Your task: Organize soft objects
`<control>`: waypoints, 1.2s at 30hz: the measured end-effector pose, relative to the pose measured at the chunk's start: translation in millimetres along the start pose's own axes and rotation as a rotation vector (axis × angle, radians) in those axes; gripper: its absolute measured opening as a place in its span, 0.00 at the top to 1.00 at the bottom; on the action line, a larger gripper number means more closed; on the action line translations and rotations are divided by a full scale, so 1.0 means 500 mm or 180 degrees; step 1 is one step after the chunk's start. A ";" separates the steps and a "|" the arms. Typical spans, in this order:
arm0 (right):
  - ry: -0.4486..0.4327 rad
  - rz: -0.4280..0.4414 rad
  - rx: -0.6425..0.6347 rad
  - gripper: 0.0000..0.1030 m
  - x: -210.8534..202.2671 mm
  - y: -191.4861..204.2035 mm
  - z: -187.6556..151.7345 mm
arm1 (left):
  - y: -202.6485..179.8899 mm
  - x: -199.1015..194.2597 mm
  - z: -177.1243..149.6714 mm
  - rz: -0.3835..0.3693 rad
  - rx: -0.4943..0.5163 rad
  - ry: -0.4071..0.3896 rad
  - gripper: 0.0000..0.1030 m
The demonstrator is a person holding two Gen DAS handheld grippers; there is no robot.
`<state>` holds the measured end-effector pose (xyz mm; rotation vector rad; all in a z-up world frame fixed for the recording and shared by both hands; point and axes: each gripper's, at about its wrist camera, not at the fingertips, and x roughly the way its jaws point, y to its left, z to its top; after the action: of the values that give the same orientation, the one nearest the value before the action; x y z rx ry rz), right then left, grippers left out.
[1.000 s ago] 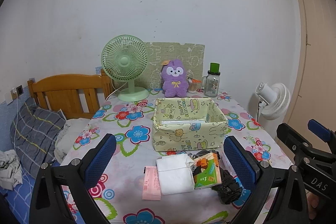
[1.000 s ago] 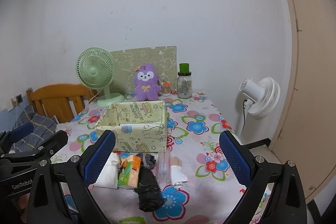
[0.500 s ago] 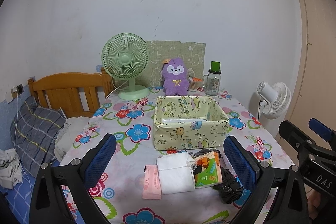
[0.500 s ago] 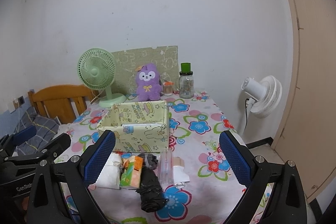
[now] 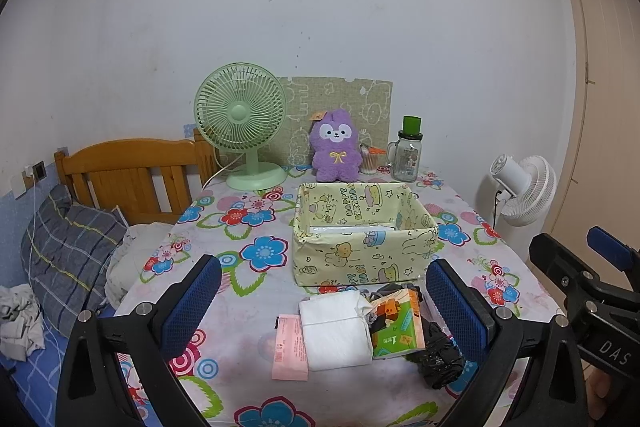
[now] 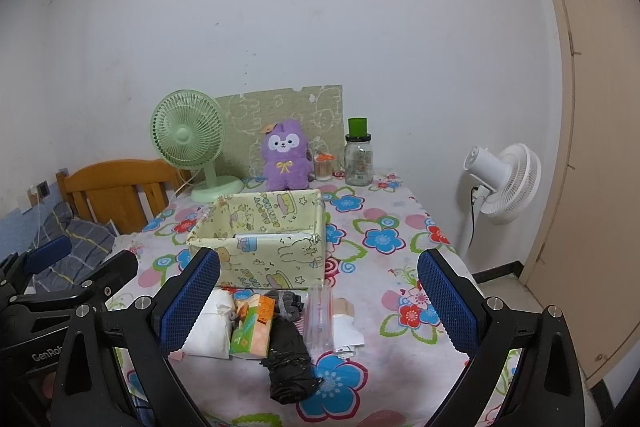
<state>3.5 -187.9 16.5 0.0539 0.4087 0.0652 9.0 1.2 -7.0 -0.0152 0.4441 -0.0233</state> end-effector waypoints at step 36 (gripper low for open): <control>0.0426 0.0054 0.0003 0.03 0.133 0.015 -0.051 | 0.004 0.152 -0.067 -0.0054 0.0080 0.0609 0.01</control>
<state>53.6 -174.5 -32.5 0.0541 0.5422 0.0857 63.3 0.9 -70.0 0.0080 0.6348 -0.0474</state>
